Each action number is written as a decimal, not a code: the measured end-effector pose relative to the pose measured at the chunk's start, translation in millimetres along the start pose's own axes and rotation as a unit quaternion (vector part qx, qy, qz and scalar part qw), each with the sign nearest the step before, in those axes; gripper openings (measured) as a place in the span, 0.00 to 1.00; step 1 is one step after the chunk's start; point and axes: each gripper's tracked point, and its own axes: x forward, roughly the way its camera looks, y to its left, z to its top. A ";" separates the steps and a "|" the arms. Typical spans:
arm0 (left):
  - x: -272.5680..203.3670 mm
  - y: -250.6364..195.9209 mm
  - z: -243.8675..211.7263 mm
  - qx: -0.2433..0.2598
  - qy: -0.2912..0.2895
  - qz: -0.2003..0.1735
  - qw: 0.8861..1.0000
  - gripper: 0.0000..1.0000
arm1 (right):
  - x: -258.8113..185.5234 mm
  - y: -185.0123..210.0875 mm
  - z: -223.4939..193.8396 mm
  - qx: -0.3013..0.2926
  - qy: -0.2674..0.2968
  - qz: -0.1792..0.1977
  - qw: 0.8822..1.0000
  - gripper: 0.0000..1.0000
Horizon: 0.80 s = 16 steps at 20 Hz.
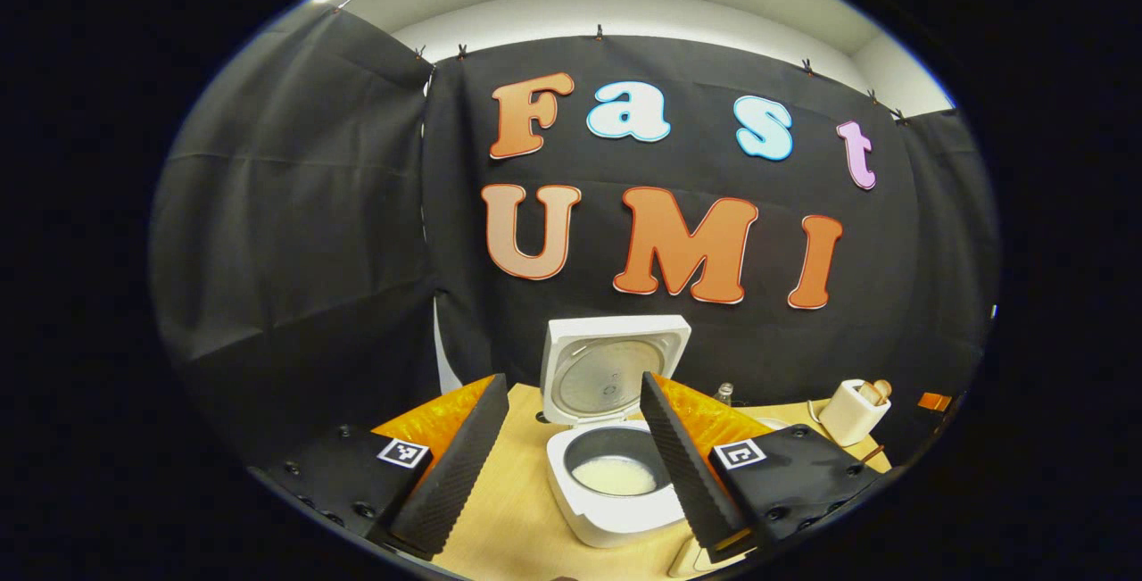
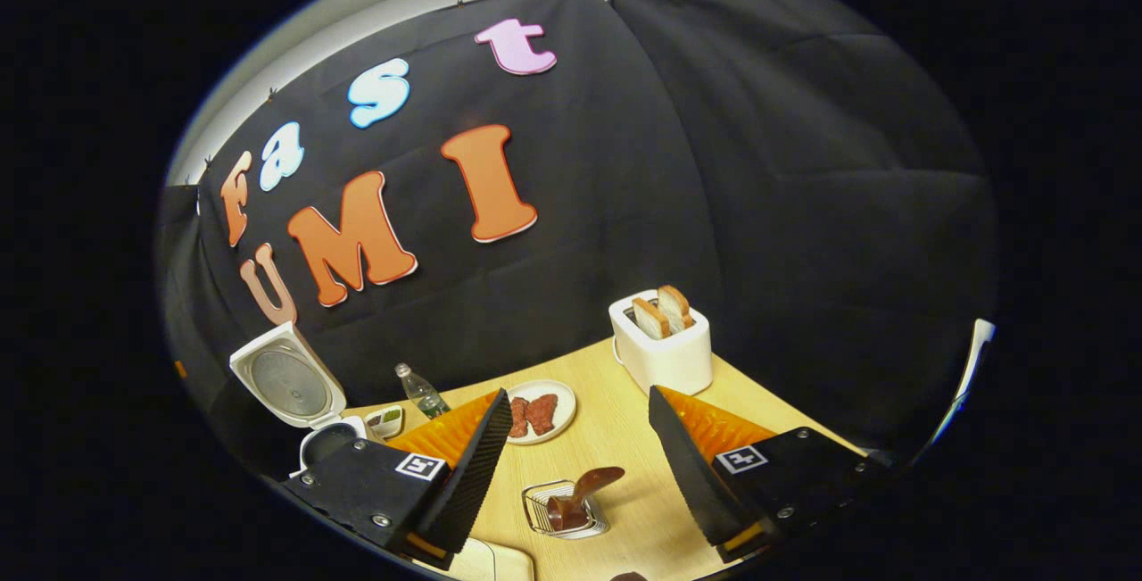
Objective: Close the left gripper, press the button to open the rice cooker; take a wooden spoon from the chopstick holder with the right hand, scoop a spoonful of rice and pour it into the rice cooker, then put the wooden spoon back into the chopstick holder.
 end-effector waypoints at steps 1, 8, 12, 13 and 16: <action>7.5 -7.0 11.1 -0.004 -0.004 -0.007 1.000 1.00 | -4.1 1.4 11.0 -0.013 -0.005 0.002 1.000 0.94; 94.9 -54.1 97.1 0.008 -0.044 -0.046 0.998 1.00 | -33.5 19.5 39.5 -0.068 -0.010 0.020 0.997 0.94; 160.0 -63.3 110.2 0.026 -0.044 -0.037 0.998 1.00 | -42.6 21.4 42.3 -0.069 -0.008 0.018 0.997 0.94; 177.4 -68.2 105.7 0.029 -0.036 -0.040 0.998 1.00 | -45.0 24.1 45.4 -0.068 -0.013 0.020 0.997 0.94; 228.0 -67.2 84.3 0.054 -0.018 -0.030 0.998 1.00 | -51.3 28.7 50.7 -0.066 -0.020 0.021 0.997 0.95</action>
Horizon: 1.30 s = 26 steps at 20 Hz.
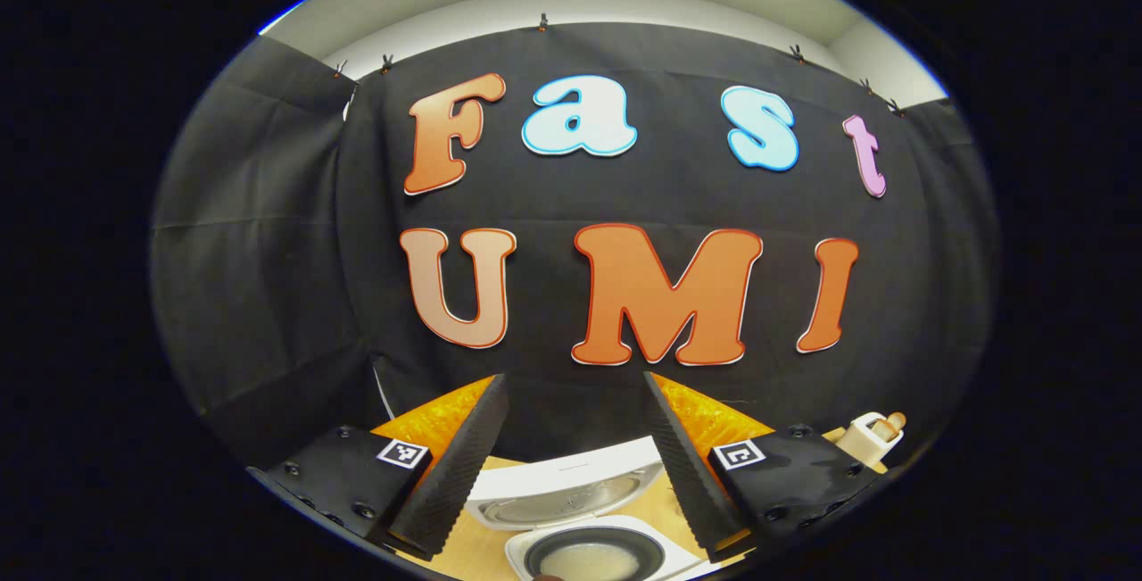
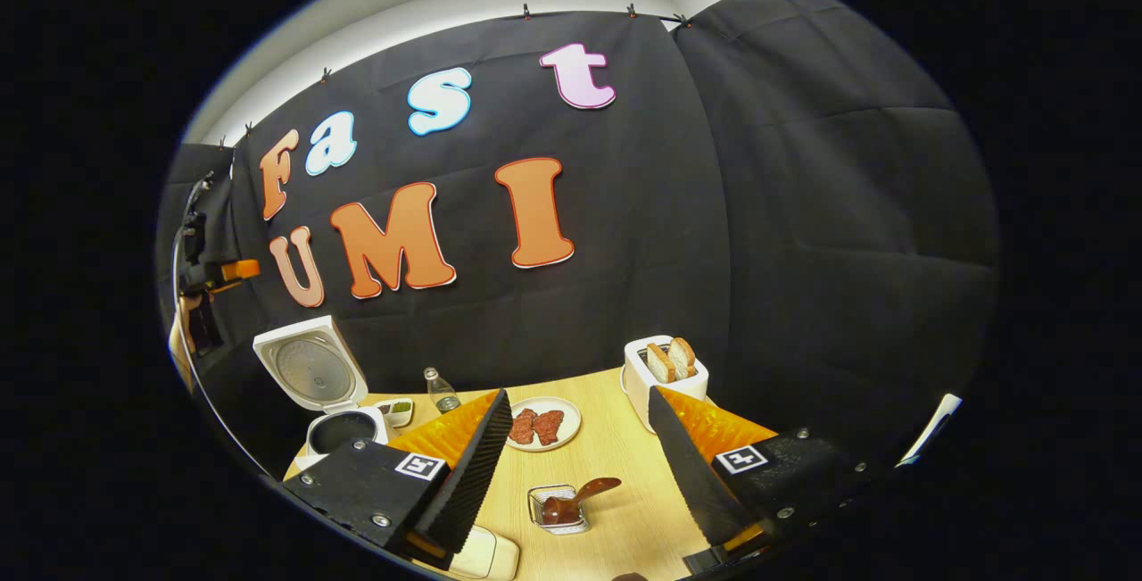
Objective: Close the left gripper, press the button to open the rice cooker; take a wooden spoon from the chopstick holder with the right hand, scoop a spoonful of rice and pour it into the rice cooker, then put the wooden spoon back into the chopstick holder.
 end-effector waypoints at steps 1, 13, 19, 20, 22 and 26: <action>14.2 3.1 -8.9 -0.001 0.007 0.008 1.000 1.00 | -0.5 -1.5 1.4 -0.002 0.000 -0.008 1.000 0.95; 86.4 3.9 -107.4 -0.003 0.097 0.020 0.995 1.00 | -3.7 -2.6 -1.4 -0.005 -0.007 -0.035 0.999 0.94; 77.5 8.3 -120.7 -0.037 0.106 0.019 0.993 1.00 | -2.7 -8.8 -0.4 -0.002 -0.010 -0.040 0.999 0.94; 70.1 5.5 -124.8 -0.032 0.116 0.015 0.993 1.00 | -1.8 -7.7 -1.0 0.000 -0.008 -0.038 0.999 0.95; 58.6 -0.5 -127.9 -0.042 0.124 0.011 0.991 1.00 | -2.7 -8.4 -3.1 -0.003 -0.005 -0.034 0.999 0.95; 23.8 -15.2 -139.9 -0.043 0.144 -0.002 0.989 1.00 | -3.1 -6.5 -10.7 0.001 -0.001 -0.020 1.000 0.95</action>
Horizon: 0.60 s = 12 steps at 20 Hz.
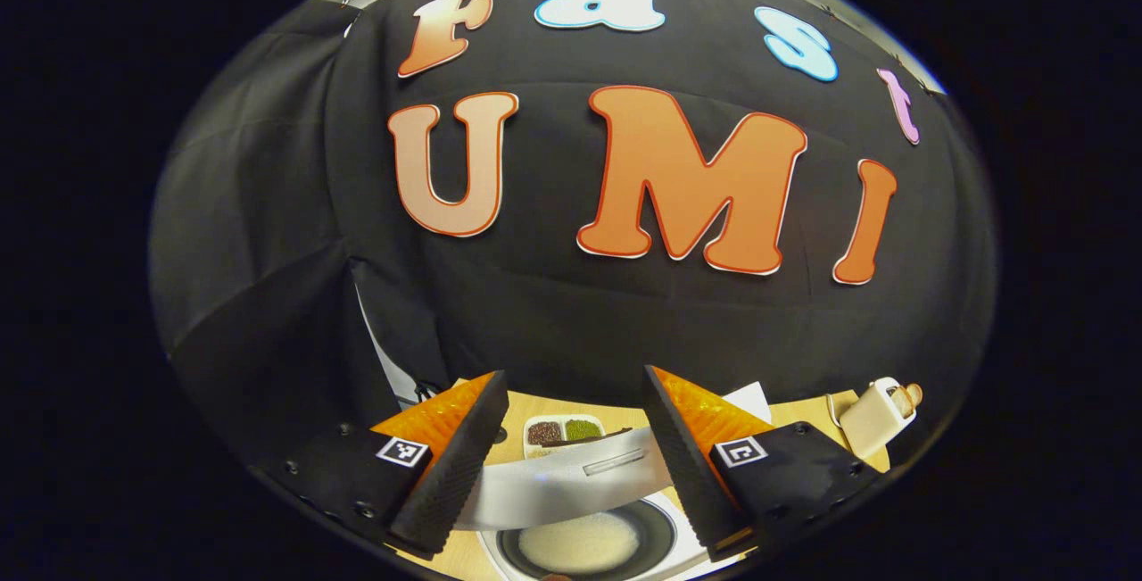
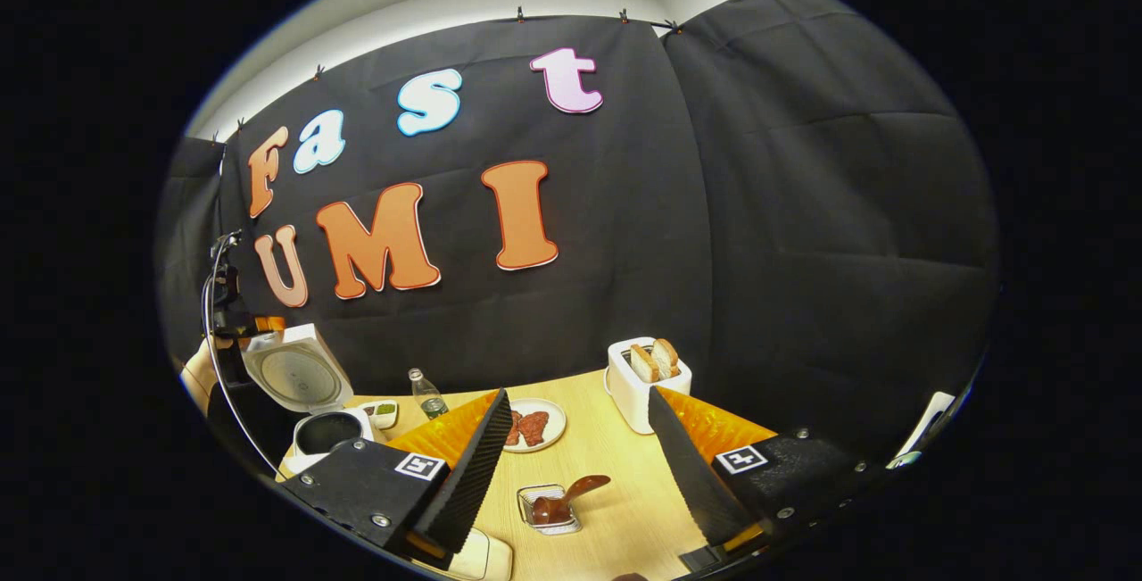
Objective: Close the left gripper, press the button to open the rice cooker; take a wooden spoon from the chopstick holder with the right hand, scoop a spoonful of rice and pour it into the rice cooker, then put the wooden spoon back into the chopstick holder.
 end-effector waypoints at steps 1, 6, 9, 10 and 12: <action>-8.9 -4.4 -8.9 -0.002 0.006 -0.002 1.000 1.00 | -0.1 1.5 -4.1 0.002 0.005 0.005 1.000 0.94; -48.9 -25.7 -70.4 -0.018 0.031 -0.010 0.999 1.00 | -0.1 -1.4 -15.3 0.011 0.019 0.022 1.000 0.95; -67.7 -34.9 -116.7 -0.024 0.049 -0.002 0.998 1.00 | -1.2 1.6 -25.8 0.017 0.034 0.036 0.999 0.95; -71.0 -37.3 -130.2 -0.026 0.055 0.000 0.998 1.00 | -1.8 2.6 -31.0 0.017 0.040 0.040 0.998 0.95; -75.4 -38.6 -152.3 -0.026 0.059 0.007 0.998 1.00 | -1.7 2.6 -40.3 0.015 0.052 0.045 0.997 0.95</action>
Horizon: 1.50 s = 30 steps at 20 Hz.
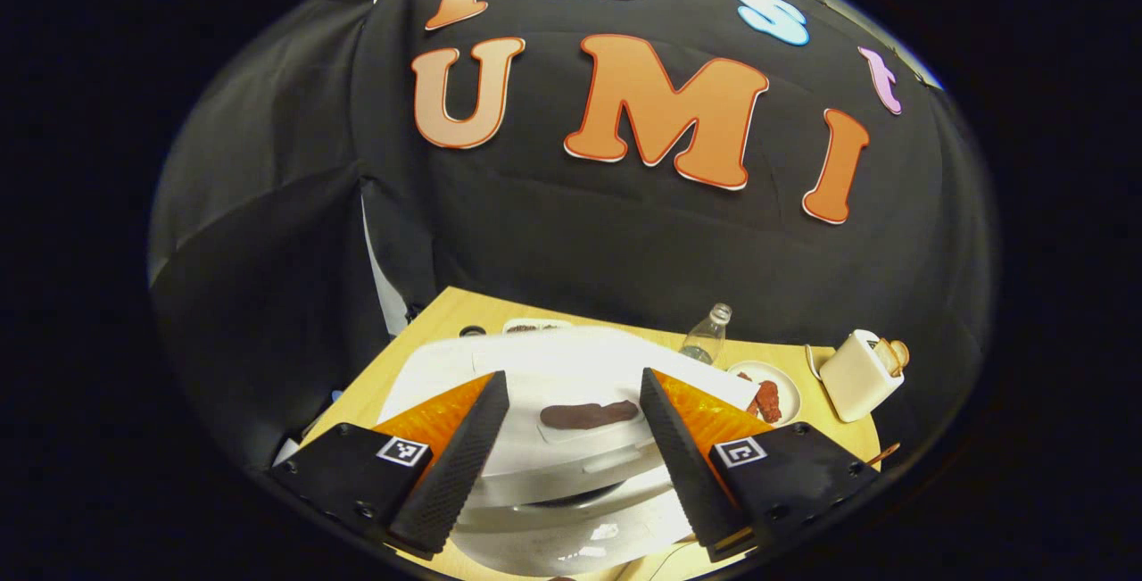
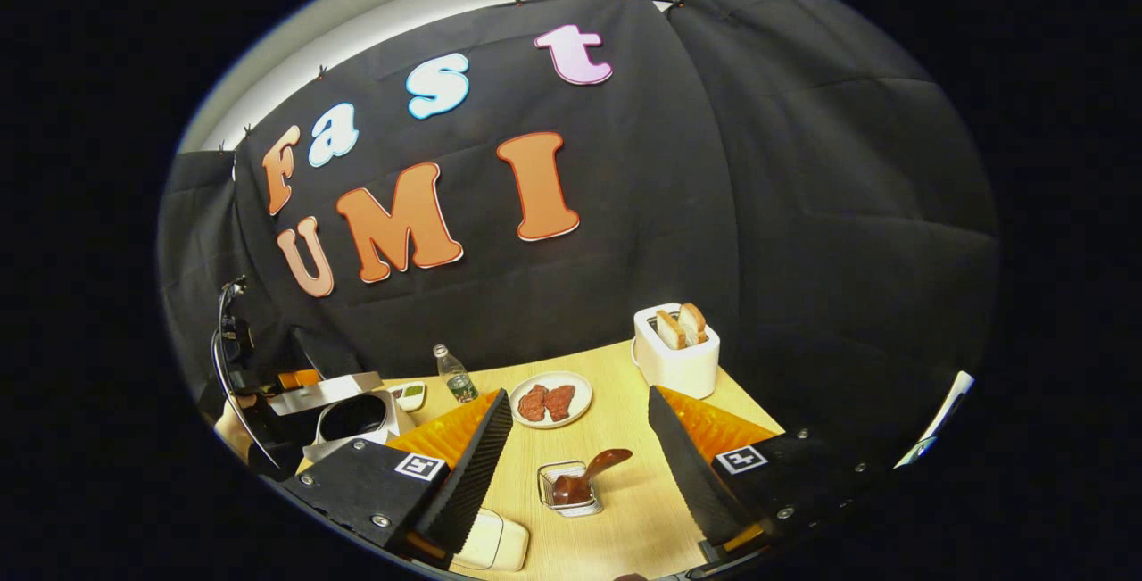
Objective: Close the left gripper, press the button to open the rice cooker; take a wooden spoon from the chopstick holder with the right hand, scoop a spoonful of rice and pour it into the rice cooker, then put the wooden spoon back into the chopstick holder.
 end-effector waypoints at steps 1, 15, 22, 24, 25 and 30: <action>0.3 0.4 -8.2 0.008 0.000 0.006 1.000 1.00 | 0.8 -0.8 -3.8 -0.001 0.005 0.000 1.000 0.95; 12.3 8.3 -67.8 0.029 -0.004 0.052 0.998 1.00 | 1.6 -11.3 -18.6 -0.005 0.028 -0.002 1.000 0.95; 19.4 13.5 -80.4 0.036 0.015 0.063 0.997 1.00 | 13.9 -15.2 -20.0 -0.002 0.035 0.004 0.999 0.95; 20.2 13.9 -81.2 0.044 0.020 0.068 0.997 1.00 | 17.9 -14.0 -21.9 -0.002 0.040 0.008 0.999 0.95; 18.4 14.2 -80.6 0.049 0.020 0.070 0.996 1.00 | 19.0 -12.9 -23.3 -0.002 0.042 0.011 0.999 0.95; 7.3 10.2 -74.4 0.053 0.039 0.054 0.996 1.00 | 17.8 -17.6 -17.6 -0.010 0.040 0.007 0.999 0.95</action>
